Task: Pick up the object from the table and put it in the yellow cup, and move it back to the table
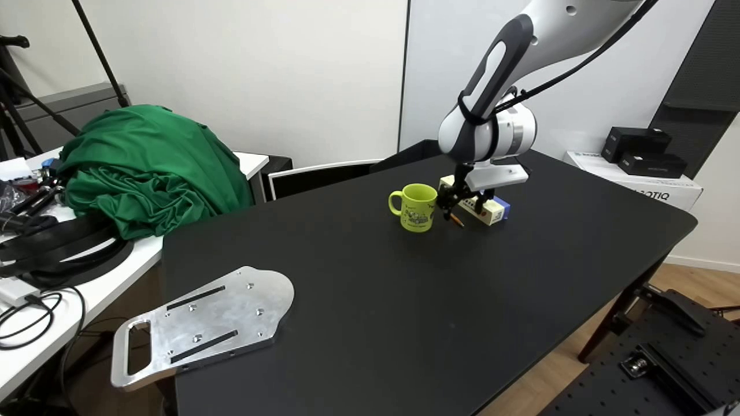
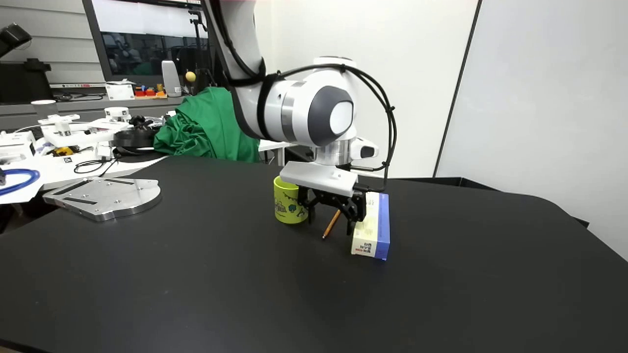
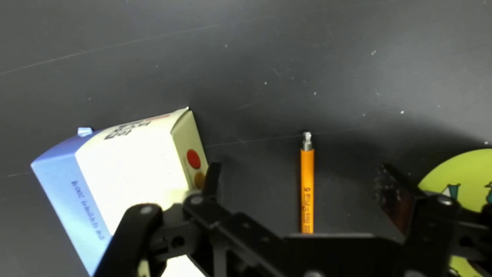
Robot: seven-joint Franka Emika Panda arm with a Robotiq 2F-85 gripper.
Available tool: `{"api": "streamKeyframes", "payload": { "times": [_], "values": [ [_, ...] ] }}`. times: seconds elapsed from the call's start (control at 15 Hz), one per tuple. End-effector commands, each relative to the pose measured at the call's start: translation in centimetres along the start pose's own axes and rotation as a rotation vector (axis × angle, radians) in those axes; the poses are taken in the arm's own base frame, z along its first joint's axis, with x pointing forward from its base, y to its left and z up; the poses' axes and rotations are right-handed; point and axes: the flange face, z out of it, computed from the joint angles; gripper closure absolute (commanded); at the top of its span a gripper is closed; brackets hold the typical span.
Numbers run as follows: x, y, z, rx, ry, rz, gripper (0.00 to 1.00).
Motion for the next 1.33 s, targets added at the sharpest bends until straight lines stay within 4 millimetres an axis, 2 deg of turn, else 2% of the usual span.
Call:
{"api": "streamKeyframes", "payload": {
  "times": [0.0, 0.07, 0.2, 0.4, 0.8, 0.93, 1.07, 1.27],
  "values": [
    [0.8, 0.3, 1.0, 0.01, 0.0, 0.031, 0.0],
    [0.8, 0.3, 1.3, 0.011, -0.004, 0.037, 0.22],
    [0.9, 0.1, 1.3, 0.011, -0.002, 0.032, 0.32],
    [0.6, -0.1, 1.5, 0.013, -0.023, 0.026, 0.55],
    [1.0, 0.3, 0.9, -0.006, -0.014, 0.032, 0.94],
    [1.2, 0.3, 0.6, -0.018, -0.025, 0.032, 1.0],
    [1.3, 0.3, 0.4, -0.029, -0.048, 0.023, 0.98],
    [2.5, -0.8, -1.9, -0.008, -0.115, 0.041, 0.98]
  ]
}}
